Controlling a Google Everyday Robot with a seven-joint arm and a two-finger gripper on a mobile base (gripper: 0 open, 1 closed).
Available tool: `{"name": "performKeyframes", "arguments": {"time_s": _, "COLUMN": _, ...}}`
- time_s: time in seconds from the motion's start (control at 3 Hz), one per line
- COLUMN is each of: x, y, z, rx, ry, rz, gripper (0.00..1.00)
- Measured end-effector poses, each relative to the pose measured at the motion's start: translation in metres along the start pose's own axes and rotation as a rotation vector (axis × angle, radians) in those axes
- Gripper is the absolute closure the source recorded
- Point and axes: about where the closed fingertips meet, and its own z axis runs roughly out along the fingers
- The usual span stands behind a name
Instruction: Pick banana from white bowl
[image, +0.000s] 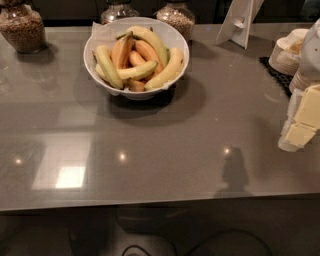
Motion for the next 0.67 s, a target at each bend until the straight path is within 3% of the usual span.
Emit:
{"name": "performKeyframes", "arguments": {"time_s": 0.33, "x": 0.0, "y": 0.0, "z": 0.0, "rx": 0.0, "ry": 0.0, "rz": 0.0, "gripper": 0.0}}
{"name": "performKeyframes", "arguments": {"time_s": 0.67, "x": -0.013, "y": -0.007, "z": 0.004, "rx": 0.023, "ry": -0.044, "rz": 0.001, "gripper": 0.0}}
